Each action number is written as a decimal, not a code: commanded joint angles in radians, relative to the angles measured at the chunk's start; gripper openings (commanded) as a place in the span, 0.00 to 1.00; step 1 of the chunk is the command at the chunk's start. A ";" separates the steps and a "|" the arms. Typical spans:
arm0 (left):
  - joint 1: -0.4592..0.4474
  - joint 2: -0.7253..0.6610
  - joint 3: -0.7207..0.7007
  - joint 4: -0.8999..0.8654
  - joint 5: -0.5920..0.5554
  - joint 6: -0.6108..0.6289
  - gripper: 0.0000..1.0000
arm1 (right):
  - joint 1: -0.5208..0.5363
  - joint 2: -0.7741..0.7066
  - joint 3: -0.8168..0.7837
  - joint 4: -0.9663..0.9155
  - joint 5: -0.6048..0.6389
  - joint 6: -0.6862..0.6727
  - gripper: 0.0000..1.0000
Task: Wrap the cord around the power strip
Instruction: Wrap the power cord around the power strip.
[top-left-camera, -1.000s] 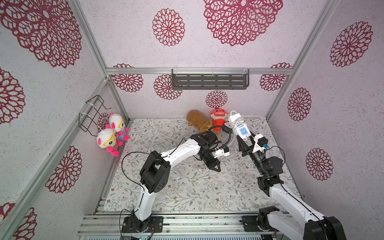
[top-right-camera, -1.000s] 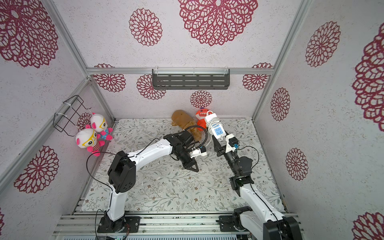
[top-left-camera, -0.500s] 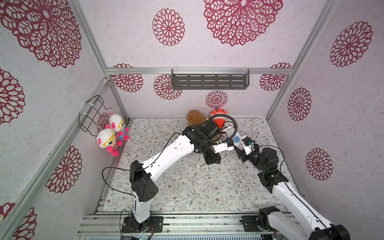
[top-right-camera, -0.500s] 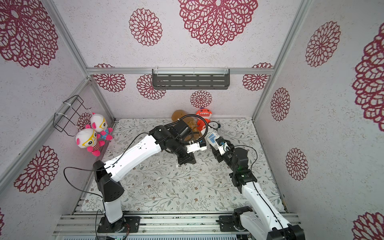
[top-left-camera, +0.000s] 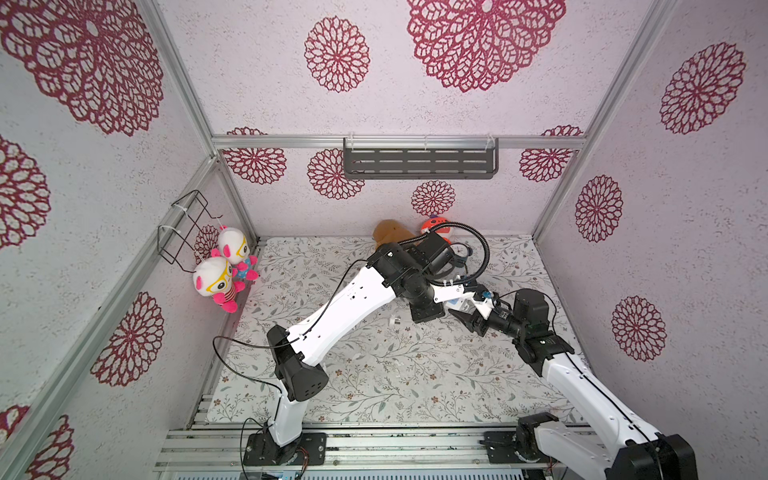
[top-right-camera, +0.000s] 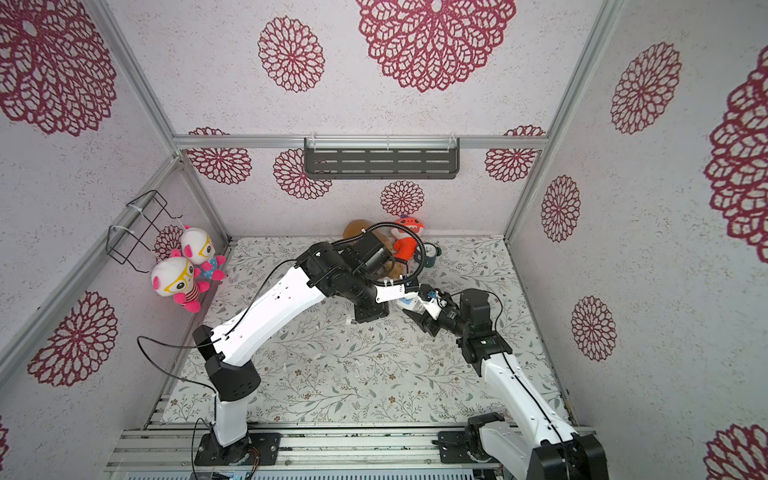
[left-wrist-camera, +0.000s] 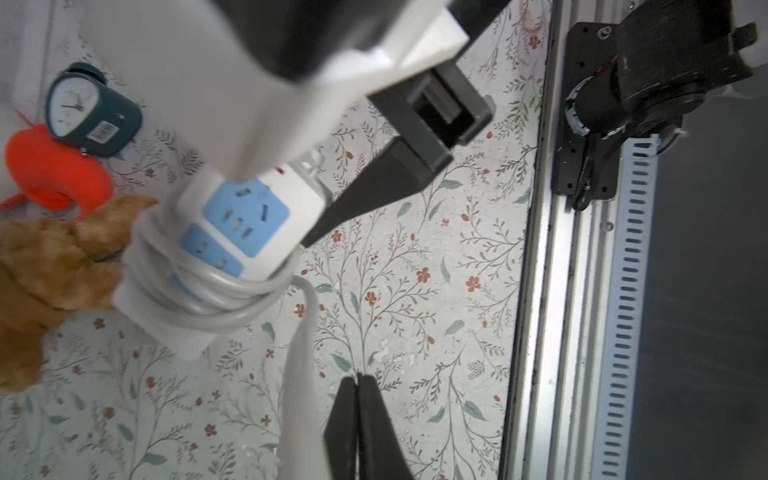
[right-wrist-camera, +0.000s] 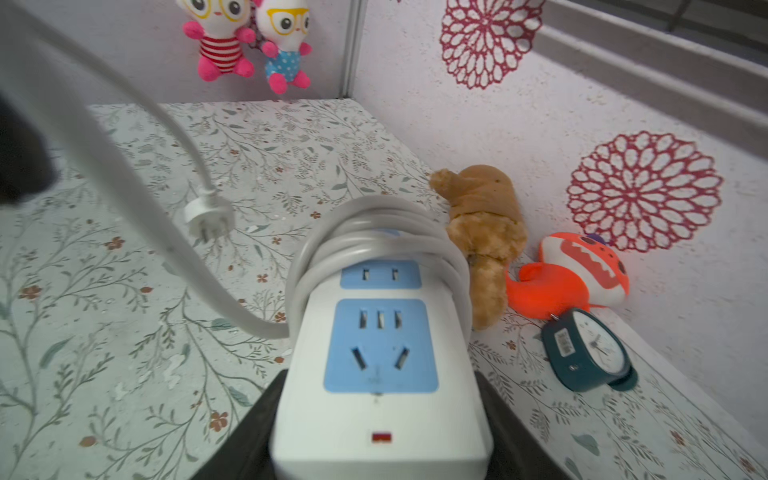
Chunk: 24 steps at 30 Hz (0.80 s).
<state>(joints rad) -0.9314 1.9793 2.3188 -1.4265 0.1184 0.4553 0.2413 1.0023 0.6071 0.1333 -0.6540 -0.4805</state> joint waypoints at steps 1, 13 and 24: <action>-0.007 -0.026 0.065 0.033 -0.087 0.088 0.00 | 0.011 -0.021 -0.032 -0.057 -0.151 -0.069 0.17; 0.052 0.072 0.091 0.104 -0.121 0.213 0.01 | 0.171 -0.071 -0.072 0.114 -0.347 0.039 0.17; 0.189 0.044 0.000 0.167 0.015 0.212 0.11 | 0.210 -0.206 -0.130 0.457 -0.378 0.334 0.17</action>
<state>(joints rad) -0.7784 2.0541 2.3249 -1.3670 0.0872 0.6678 0.4255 0.8413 0.4793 0.4244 -0.9207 -0.2375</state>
